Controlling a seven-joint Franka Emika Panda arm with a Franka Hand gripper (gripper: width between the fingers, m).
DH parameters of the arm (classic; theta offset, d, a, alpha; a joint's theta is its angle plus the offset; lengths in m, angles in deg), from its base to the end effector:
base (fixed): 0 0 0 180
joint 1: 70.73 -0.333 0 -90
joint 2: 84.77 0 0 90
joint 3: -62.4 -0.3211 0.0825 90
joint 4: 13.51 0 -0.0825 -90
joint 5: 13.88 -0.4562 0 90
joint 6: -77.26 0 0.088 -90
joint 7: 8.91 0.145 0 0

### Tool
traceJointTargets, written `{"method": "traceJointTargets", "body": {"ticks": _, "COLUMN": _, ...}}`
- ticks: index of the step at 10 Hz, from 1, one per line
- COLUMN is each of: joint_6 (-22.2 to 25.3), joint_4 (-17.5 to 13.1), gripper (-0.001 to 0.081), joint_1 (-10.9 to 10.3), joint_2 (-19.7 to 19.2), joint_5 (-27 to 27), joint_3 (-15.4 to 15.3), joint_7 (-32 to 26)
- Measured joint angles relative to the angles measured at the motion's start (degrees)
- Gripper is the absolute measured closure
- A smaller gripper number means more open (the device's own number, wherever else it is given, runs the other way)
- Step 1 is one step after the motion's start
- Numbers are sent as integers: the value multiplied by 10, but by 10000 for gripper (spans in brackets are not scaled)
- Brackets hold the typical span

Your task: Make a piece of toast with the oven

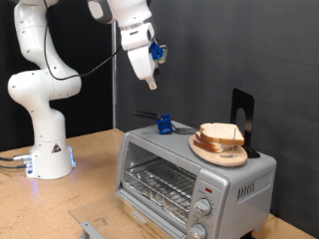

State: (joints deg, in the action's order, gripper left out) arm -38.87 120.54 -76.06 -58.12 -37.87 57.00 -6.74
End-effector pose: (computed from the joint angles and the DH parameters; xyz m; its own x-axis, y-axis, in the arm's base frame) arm 0.4858 0.1309 0.4743 0.9936 -0.0344 0.1079 0.0059 -0.9355 -0.3532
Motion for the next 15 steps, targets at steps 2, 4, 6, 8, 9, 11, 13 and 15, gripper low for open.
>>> {"method": "traceJointTargets", "body": {"ticks": 2, "joint_6": -1, "joint_4": 6, "gripper": -3, "joint_1": 4, "joint_2": 20, "joint_5": 9, "joint_3": -2, "joint_7": 13}}
{"method": "traceJointTargets", "body": {"ticks": 4, "joint_6": 13, "joint_4": 9, "gripper": -3, "joint_1": 4, "joint_2": 32, "joint_5": 10, "joint_3": -2, "joint_7": 12}}
{"method": "traceJointTargets", "body": {"ticks": 6, "joint_6": 21, "joint_4": 10, "gripper": -3, "joint_1": 4, "joint_2": 36, "joint_5": 10, "joint_3": -2, "joint_7": 12}}
{"method": "traceJointTargets", "body": {"ticks": 8, "joint_6": -26, "joint_4": 29, "gripper": -3, "joint_1": 3, "joint_2": 36, "joint_5": 11, "joint_3": -15, "joint_7": -3}}
{"method": "traceJointTargets", "body": {"ticks": 9, "joint_6": -47, "joint_4": 44, "gripper": -3, "joint_1": 2, "joint_2": 36, "joint_5": 12, "joint_3": -28, "joint_7": -7}}
{"method": "traceJointTargets", "body": {"ticks": 11, "joint_6": -88, "joint_4": 76, "gripper": -3, "joint_1": -2, "joint_2": 36, "joint_5": 11, "joint_3": -51, "joint_7": -10}}
{"method": "traceJointTargets", "body": {"ticks": 13, "joint_6": -121, "joint_4": 104, "gripper": -3, "joint_1": -6, "joint_2": 36, "joint_5": 8, "joint_3": -71, "joint_7": -7}}
{"method": "traceJointTargets", "body": {"ticks": 15, "joint_6": -148, "joint_4": 128, "gripper": -3, "joint_1": -6, "joint_2": 32, "joint_5": 1, "joint_3": -83, "joint_7": -2}}
